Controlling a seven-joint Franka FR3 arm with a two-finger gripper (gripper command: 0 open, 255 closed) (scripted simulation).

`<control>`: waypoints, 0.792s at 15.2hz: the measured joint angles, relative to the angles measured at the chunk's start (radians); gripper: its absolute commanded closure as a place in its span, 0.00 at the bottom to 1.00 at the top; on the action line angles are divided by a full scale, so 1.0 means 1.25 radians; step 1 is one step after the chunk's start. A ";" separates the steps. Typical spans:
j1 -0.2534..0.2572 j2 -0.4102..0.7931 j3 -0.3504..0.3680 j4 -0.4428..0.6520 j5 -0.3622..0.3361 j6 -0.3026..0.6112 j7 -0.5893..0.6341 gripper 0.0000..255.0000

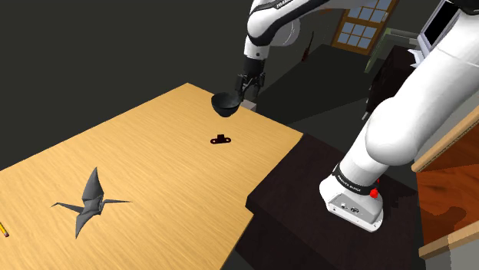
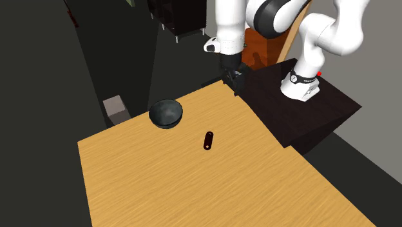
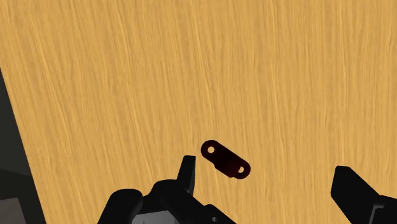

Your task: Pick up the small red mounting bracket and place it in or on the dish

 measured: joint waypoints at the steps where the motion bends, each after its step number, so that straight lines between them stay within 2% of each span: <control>1: -0.001 0.033 -0.004 0.013 0.006 0.015 -0.014 0.00; 8: 0.003 0.247 0.007 0.100 0.056 0.105 -0.072 0.00; 12: -0.001 0.385 0.020 0.189 0.080 0.135 -0.096 0.00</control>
